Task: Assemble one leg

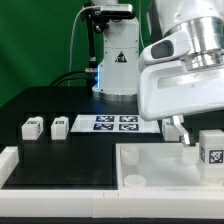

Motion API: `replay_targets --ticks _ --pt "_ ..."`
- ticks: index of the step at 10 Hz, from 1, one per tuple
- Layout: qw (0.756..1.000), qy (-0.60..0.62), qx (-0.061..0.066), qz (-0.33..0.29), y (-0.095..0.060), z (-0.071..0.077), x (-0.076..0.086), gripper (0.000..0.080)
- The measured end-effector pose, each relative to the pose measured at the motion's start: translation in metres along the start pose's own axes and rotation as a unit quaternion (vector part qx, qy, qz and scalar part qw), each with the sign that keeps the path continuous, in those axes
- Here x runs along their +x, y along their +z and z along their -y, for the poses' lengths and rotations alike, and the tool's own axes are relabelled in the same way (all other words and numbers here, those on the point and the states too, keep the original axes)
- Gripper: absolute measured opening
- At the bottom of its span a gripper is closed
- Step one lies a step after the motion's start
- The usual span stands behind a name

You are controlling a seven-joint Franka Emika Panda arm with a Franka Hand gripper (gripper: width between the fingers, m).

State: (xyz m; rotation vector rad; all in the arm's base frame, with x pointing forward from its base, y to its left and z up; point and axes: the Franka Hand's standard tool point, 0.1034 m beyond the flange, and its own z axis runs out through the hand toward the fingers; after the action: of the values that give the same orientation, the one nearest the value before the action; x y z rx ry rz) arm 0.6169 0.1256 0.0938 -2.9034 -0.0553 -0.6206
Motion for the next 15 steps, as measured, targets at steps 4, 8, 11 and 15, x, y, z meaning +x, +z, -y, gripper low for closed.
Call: replay_targets --ticks 4,8,11,15 --pt "0.987 0.011 0.02 0.161 0.007 -0.011 -0.006 0.0649" --pt "0.969 0.031 0.032 0.244 0.013 -0.018 -0.006 0.0649" --pt "0.966 0.076 0.022 0.245 0.014 -0.016 -0.006 0.0398" --pt "0.931 0.273 -0.026 0.242 0.016 -0.018 -0.006 0.0296"
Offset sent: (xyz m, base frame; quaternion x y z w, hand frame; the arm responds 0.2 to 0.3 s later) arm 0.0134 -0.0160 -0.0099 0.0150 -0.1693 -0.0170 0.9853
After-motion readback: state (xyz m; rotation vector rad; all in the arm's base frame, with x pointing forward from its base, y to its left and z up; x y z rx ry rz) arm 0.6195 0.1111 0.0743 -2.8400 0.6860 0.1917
